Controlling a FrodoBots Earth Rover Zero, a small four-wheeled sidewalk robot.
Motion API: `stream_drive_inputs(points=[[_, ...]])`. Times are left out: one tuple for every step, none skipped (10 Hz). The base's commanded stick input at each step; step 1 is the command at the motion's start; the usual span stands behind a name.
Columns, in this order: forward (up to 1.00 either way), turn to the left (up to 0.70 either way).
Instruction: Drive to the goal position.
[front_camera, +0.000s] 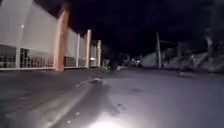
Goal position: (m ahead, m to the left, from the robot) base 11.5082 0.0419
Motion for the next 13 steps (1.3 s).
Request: stream_drive_inputs(points=[[0.5,0.0],[0.5,0.0],[0.5,0.0],[0.5,0.0],[0.5,0.0],[0.5,0.0],[0.5,0.0],[0.5,0.0],[0.5,0.0],[0.5,0.0],[0.5,0.0],[0.5,0.0],[0.5,0.0]])
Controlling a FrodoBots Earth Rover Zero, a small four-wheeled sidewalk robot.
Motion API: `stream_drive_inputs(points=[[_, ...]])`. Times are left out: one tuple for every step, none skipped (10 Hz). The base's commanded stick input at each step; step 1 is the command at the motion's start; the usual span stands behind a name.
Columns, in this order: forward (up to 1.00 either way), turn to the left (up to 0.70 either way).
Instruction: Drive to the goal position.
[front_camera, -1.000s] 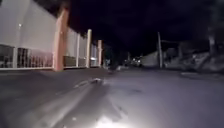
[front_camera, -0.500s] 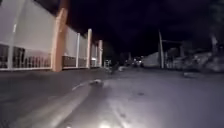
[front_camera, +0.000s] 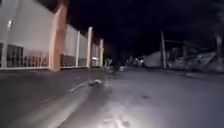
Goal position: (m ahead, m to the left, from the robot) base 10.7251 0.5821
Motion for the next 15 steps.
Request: stream_drive_inputs(points=[[0.5,-0.08],[0.5,-0.22],[0.5,-0.43],[0.5,-0.5],[0.5,-0.5],[0.5,-0.5],[0.5,-0.5],[0.5,-0.5],[0.5,-0.5],[0.5,-0.08],[0.5,0.0],[0.5,0.0],[0.5,0.0],[0.5,0.0],[0.5,0.0]])
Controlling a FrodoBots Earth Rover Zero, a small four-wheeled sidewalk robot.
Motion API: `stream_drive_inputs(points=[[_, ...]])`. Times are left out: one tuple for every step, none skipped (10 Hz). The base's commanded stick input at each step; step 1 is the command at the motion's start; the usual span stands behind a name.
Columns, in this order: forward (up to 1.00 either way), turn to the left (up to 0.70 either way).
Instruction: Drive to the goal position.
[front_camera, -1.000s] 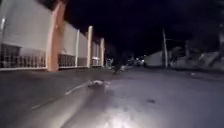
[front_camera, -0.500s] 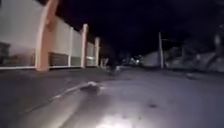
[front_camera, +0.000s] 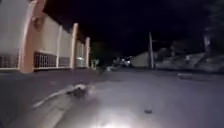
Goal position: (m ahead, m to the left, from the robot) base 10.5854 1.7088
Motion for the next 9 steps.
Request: stream_drive_inputs(points=[[0.5,0.0],[0.5,0.0],[0.5,0.0],[0.5,0.0],[0.5,0.0],[0.5,0.0],[0.5,0.0],[0.5,0.0],[0.5,0.0]])
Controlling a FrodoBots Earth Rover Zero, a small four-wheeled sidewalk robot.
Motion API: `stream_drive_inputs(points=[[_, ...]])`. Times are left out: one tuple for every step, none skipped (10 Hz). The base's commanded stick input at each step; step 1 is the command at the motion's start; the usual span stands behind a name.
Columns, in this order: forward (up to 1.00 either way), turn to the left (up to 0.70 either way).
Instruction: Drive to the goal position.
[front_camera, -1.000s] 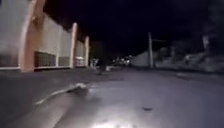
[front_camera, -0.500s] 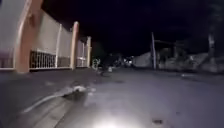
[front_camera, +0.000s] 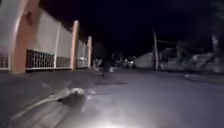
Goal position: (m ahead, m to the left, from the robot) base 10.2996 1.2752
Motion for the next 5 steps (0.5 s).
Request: stream_drive_inputs(points=[[0.5,0.0],[0.5,0.0],[0.5,0.0],[0.5,0.0],[0.5,0.0]])
